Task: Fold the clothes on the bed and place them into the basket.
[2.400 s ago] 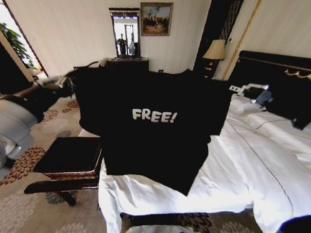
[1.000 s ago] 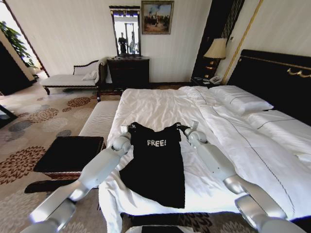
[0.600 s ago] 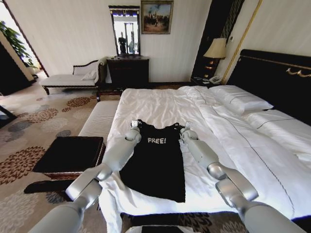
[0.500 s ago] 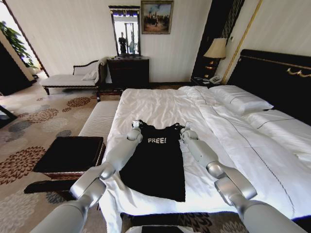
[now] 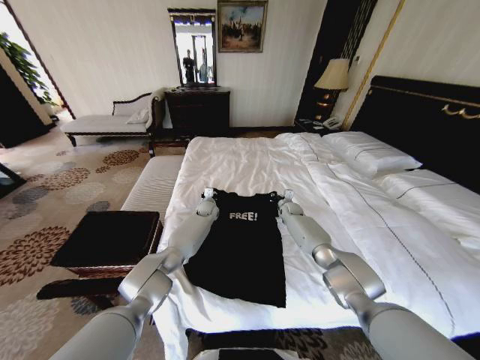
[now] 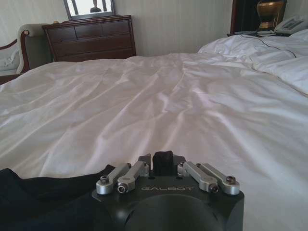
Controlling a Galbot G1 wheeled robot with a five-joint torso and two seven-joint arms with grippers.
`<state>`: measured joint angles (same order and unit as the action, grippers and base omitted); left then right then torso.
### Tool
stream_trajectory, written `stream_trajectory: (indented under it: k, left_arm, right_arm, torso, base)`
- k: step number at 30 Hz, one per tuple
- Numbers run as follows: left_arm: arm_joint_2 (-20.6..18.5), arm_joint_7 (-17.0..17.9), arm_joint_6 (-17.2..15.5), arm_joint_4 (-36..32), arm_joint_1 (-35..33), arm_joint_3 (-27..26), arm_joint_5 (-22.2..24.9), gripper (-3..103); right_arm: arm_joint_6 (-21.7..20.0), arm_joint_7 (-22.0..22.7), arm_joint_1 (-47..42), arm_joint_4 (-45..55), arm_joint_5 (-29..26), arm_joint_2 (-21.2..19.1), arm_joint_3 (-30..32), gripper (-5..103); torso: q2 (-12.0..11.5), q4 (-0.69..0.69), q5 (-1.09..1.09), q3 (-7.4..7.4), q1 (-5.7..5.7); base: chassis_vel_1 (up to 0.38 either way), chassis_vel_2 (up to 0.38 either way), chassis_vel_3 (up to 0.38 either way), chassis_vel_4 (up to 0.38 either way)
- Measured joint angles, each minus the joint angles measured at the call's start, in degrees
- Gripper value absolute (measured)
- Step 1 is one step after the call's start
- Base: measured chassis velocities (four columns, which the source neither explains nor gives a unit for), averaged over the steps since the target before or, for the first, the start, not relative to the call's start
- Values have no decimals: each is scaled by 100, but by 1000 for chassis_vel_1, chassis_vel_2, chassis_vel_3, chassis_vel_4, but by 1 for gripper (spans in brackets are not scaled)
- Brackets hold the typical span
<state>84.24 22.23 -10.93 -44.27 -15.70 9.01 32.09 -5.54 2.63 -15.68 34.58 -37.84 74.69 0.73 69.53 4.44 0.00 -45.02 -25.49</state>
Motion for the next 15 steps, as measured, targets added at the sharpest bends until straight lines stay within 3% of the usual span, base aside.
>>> stream_trajectory:
  k: [1, 5, 7, 8, 10, 12, 14, 15]
  left_arm:
    - [-56, 17, -26, -101, -43, 43, 36, 16]
    - [-280, 104, -50, -463, -154, 129, 159, 37]
    - [-343, 121, -53, -555, -173, 149, 204, 37]
    - [-421, 137, -56, -676, -203, 172, 257, 43]
    - [-1004, 176, -72, -1455, -483, 304, 517, 54]
    - [-1126, 178, -73, -1622, -572, 306, 543, 59]
    - [-1583, 201, -113, -2326, -1078, 167, 683, 70]
    - [-1739, 210, -136, -2635, -1318, 73, 742, 70]
  right_arm:
    - [-5, 11, -74, 102, -7, -47, -1, 25]
    - [-73, 121, -403, 620, -106, -275, 3, 47]
    - [-100, 147, -467, 718, -142, -310, 17, 47]
    - [-128, 180, -546, 839, -183, -358, 38, 47]
    - [-295, 364, -1055, 1657, -432, -709, 197, 63]
    - [-332, 396, -1161, 1836, -493, -799, 249, 63]
    - [-448, 514, -1615, 2604, -692, -1183, 569, 75]
    - [-492, 541, -1808, 2916, -767, -1333, 695, 80]
  torso:
    - [0, -2, 0, 0, 0]
    - [0, -2, -2, 0, 0]
    - [0, -2, -1, 0, 0]
    - [0, -1, 0, 0, 0]
    - [0, 1, 1, 0, 0]
    - [0, -1, 2, 0, 0]
    - [0, -3, -3, 1, 0]
    - [1, -3, -4, 1, 1]
  base:
    - [0, 0, 0, 0]
    - [0, 0, 0, 0]
    - [0, 0, 0, 0]
    - [0, 0, 0, 0]
    - [0, 0, 0, 0]
    - [0, 0, 0, 0]
    - [0, 0, 0, 0]
    - [0, 0, 0, 0]
